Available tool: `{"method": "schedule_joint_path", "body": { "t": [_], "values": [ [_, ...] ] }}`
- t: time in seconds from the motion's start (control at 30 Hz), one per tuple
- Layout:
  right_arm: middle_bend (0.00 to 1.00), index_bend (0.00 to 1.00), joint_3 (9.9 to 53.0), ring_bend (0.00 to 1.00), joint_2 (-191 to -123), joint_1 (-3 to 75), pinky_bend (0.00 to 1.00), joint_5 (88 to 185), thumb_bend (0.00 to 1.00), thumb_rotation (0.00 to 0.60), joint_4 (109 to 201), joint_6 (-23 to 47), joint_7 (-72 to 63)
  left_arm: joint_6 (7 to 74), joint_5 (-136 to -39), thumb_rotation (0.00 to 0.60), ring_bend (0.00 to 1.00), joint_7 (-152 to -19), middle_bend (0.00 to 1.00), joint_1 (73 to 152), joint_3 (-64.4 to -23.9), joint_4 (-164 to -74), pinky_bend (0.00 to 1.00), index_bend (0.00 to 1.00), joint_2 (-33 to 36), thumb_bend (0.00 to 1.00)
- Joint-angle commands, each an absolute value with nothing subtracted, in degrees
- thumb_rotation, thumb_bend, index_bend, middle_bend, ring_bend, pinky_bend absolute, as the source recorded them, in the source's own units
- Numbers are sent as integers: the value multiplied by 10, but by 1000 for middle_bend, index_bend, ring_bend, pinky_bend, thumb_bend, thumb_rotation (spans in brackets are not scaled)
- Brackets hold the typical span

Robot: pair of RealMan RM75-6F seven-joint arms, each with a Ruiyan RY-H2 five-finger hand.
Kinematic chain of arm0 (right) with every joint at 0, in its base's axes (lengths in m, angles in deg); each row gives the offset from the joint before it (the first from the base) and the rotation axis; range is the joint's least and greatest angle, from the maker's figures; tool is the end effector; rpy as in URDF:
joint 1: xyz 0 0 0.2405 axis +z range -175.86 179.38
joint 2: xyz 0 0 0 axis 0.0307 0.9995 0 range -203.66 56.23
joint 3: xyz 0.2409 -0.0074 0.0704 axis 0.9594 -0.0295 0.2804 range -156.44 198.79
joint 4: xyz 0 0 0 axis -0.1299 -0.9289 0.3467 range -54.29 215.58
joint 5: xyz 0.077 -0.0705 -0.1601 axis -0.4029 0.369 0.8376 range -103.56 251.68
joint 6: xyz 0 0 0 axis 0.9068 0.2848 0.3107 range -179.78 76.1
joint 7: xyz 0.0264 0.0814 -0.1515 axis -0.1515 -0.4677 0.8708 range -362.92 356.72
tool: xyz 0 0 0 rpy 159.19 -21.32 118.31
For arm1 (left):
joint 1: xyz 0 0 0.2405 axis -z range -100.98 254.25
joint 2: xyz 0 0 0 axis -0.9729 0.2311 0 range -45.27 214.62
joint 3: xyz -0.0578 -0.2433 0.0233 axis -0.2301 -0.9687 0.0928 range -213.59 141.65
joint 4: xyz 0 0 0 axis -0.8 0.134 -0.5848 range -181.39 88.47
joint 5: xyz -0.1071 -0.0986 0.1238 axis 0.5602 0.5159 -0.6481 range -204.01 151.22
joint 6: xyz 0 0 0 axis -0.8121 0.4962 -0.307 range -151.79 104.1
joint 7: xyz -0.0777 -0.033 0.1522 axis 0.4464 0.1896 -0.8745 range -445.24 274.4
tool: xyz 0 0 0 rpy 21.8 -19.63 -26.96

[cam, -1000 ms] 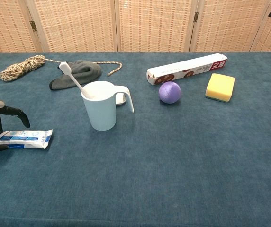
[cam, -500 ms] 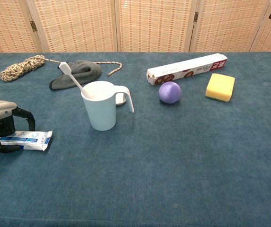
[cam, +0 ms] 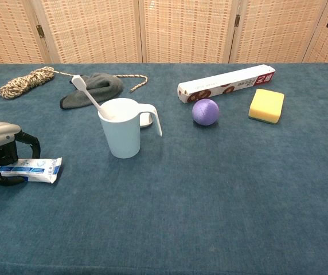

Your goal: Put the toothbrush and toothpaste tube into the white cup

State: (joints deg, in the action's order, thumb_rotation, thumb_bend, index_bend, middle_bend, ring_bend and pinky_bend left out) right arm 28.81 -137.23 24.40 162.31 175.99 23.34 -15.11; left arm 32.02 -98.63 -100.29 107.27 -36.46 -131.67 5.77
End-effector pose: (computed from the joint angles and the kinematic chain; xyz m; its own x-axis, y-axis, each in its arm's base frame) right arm -0.2041 -0.2995 0.1564 0.1849 -0.0519 0.9814 -0.9274 -0.3395 0.1568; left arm -0.2451 0.3075 0.0243 0.5541 0.3552 0.7528 0.8300 -0.3052 -0.4669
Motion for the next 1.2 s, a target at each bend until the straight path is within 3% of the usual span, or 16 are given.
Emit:
{"method": "schedule_joint_path", "body": {
  "t": [0.03,0.4,0.9,1.2],
  "values": [
    [246,0,288,134,-1372,243,162,1623,210,600,1761,234,-151,337,-996,600,970,-988,1000,1067,-369,-1307,972,558,54,347],
    [246,0,290,134,-1371,237,162,1622,210,600,1764,244,-153,385,-1013,600,987,-802,1000,1044,-420,-1305,993,640,100,388],
    [246,0,292,134,-1368,232,162,1625,210,600,1775,255,-150,323,-1000,600,987,-359,1000,1064,-530,-1283,993,685,137,439],
    [246,0,293,134,-1367,231,162,1627,210,600,1778,257,-148,300,-1033,600,987,-304,1000,1110,-550,-1294,993,683,131,441]
  ]
}}
